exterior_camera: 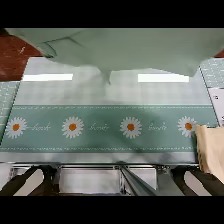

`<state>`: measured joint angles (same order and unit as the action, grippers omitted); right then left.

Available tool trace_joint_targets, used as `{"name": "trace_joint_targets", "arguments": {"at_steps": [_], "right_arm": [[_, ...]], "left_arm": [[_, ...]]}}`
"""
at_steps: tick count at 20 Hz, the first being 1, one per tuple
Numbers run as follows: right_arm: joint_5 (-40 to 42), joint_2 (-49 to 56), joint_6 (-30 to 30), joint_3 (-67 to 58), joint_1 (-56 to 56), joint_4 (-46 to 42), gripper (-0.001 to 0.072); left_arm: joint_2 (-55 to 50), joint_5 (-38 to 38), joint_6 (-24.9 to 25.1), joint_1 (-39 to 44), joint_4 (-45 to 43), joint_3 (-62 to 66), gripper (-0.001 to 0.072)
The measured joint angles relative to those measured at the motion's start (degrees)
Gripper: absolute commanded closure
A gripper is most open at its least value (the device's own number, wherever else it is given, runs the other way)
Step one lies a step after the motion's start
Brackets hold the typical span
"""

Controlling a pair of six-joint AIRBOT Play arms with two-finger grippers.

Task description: Fold the shirts.

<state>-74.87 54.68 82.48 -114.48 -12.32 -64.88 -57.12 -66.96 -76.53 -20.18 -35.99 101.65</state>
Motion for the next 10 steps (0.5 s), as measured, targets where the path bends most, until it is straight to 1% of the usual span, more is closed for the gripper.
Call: {"name": "trace_joint_targets", "arguments": {"at_steps": [3, 6, 10], "right_arm": [[-4.39, -6.25, 1.42, -1.09, -0.17, -3.13, 0.0692], [-10.40, -10.01, 2.95, -1.29, -0.24, -6.34, 0.0692], [-15.74, -12.22, 4.61, 2.89, -0.24, -7.56, 0.0692]], "left_arm": [[9.55, -0.09, -2.58, -1.88, -8.50, 1.62, 0.0686], [18.34, -0.76, -4.44, -2.62, -16.55, 2.25, 0.0686], [25.18, -4.52, -7.23, -2.67, -27.69, 1.62, 0.0686]]}}
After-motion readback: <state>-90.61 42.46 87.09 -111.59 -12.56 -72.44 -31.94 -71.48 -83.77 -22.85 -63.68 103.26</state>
